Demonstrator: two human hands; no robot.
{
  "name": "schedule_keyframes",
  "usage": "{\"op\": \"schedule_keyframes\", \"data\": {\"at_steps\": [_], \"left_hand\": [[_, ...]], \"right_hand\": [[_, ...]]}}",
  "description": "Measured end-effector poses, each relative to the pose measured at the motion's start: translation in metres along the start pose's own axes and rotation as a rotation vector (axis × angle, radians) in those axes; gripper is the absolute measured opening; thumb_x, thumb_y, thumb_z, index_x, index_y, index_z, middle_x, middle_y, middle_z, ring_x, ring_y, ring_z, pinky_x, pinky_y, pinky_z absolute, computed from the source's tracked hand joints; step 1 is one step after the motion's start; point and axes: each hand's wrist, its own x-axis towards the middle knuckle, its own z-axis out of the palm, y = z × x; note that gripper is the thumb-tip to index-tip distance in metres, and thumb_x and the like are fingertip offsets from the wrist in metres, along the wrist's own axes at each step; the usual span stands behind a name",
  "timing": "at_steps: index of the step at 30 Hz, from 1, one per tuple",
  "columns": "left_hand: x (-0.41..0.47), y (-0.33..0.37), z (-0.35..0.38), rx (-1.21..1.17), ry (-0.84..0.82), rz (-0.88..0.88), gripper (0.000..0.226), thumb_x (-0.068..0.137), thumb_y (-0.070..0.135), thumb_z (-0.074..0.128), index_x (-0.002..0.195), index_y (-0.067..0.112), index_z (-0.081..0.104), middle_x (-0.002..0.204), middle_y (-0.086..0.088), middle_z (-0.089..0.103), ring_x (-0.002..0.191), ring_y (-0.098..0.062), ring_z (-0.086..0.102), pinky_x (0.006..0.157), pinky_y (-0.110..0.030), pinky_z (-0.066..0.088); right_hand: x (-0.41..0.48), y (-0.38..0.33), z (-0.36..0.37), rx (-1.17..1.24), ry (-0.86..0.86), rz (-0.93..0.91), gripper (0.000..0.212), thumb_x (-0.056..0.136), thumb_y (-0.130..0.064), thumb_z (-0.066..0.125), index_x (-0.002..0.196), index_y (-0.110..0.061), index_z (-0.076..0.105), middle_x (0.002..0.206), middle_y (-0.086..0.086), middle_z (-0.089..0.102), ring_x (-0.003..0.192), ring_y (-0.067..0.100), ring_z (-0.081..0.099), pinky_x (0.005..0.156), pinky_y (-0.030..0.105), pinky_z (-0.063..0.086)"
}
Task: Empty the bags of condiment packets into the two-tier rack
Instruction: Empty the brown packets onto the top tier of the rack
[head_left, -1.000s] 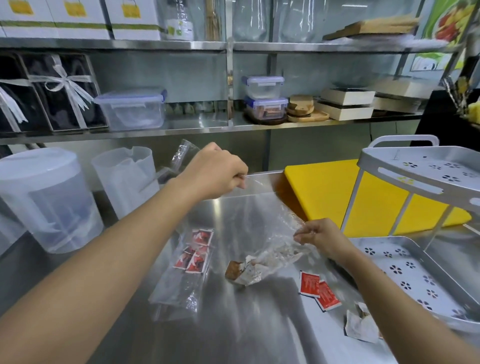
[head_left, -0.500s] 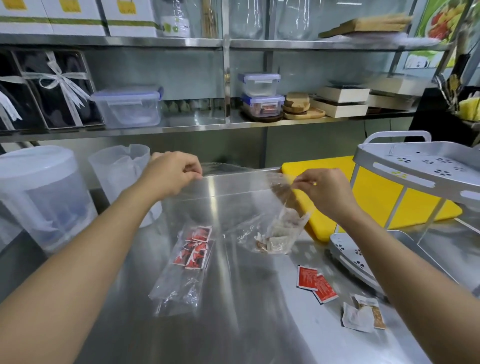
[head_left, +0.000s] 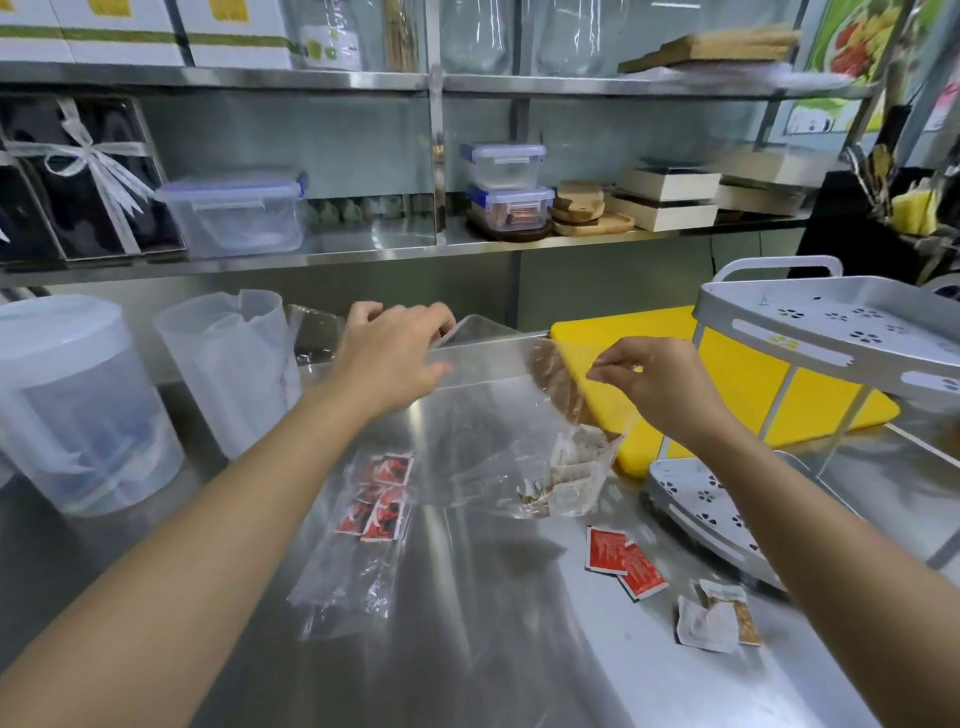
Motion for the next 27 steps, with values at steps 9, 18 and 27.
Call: {"op": "schedule_keyframes", "data": {"at_steps": [9, 18, 27], "left_hand": [[0.032, 0.102, 0.015, -0.161, -0.05, 0.293, 0.034, 0.081, 0.051, 0.058, 0.104, 0.026, 0.06, 0.085, 0.003, 0.067, 0.096, -0.02, 0.057, 0.098, -0.032, 0.024], [0.057, 0.154, -0.002, -0.385, -0.095, 0.396, 0.016, 0.08, 0.038, 0.064, 0.082, 0.024, 0.07, 0.069, 0.011, 0.058, 0.082, -0.019, 0.06, 0.09, -0.036, 0.039], [0.101, 0.215, -0.046, -0.554, -0.048, 0.411, 0.006, 0.079, 0.023, 0.066, 0.073, 0.021, 0.066, 0.061, 0.012, 0.061, 0.068, -0.015, 0.059, 0.074, -0.041, 0.052]], "right_hand": [[-0.003, -0.014, -0.025, -0.02, 0.081, -0.095, 0.006, 0.078, -0.014, 0.069, 0.078, -0.011, 0.074, 0.078, 0.007, 0.074, 0.071, 0.018, 0.06, 0.069, 0.033, 0.048], [-0.034, 0.04, -0.067, 0.58, 0.159, 0.21, 0.015, 0.072, -0.003, 0.071, 0.064, -0.015, 0.07, 0.061, -0.01, 0.07, 0.065, 0.004, 0.062, 0.065, 0.015, 0.048], [-0.025, 0.053, -0.108, 0.716, 0.297, 0.14, 0.009, 0.075, -0.006, 0.07, 0.073, -0.015, 0.069, 0.057, -0.009, 0.068, 0.059, 0.007, 0.062, 0.057, 0.015, 0.049]]}}
